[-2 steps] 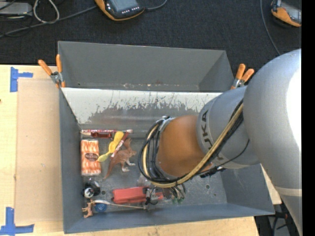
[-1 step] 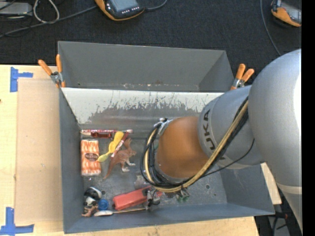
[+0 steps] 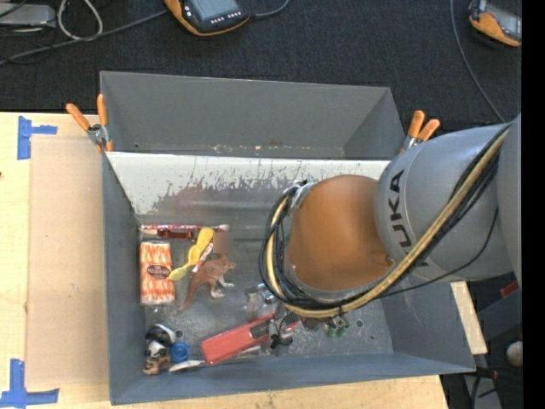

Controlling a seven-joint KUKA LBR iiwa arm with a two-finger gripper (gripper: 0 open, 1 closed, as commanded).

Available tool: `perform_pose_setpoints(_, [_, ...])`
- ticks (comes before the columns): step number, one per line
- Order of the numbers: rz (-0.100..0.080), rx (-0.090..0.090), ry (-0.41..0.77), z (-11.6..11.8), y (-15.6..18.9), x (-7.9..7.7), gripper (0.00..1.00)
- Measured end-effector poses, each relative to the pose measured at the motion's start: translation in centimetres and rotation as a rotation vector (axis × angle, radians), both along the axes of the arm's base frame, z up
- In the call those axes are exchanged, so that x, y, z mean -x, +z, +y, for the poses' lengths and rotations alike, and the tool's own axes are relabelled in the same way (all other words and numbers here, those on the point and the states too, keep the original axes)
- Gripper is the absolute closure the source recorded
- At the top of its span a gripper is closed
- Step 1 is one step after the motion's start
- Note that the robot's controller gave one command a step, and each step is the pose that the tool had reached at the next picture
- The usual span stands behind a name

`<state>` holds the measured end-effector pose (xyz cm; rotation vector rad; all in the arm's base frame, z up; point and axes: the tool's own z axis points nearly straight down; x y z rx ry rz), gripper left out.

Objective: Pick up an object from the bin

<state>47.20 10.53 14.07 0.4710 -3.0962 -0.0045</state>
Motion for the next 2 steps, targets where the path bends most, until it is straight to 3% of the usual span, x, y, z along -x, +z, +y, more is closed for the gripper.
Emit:
perform_pose_setpoints(1, [-0.01,-0.002,0.103,-0.6,4.2,-0.5,1.0])
perform_pose_setpoints(2, [-0.005,-0.002,0.077,-0.9,12.5,-1.0,1.0])
